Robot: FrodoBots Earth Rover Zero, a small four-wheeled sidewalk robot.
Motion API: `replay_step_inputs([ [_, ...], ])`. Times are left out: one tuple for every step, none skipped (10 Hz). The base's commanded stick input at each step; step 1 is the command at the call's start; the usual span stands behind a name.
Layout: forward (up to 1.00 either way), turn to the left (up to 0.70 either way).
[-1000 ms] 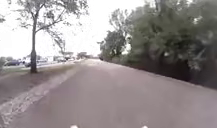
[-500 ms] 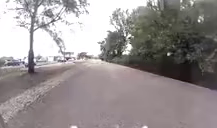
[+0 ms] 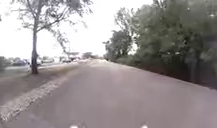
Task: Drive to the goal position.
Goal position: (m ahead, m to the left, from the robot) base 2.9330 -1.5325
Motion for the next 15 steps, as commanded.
replay_step_inputs([
  [0.7, 0.0],
  [0.7, 0.0],
  [0.7, 0.0],
  [0.7, 0.0],
  [0.7, 0.0],
  [0.7, 0.0],
  [0.7, 0.0],
  [0.7, 0.0],
  [0.7, 0.0],
  [0.7, 0.0],
  [0.7, 0.0],
  [0.7, 0.0],
  [0.7, 0.0],
  [0.7, 0.0],
  [0.7, 0.0],
])
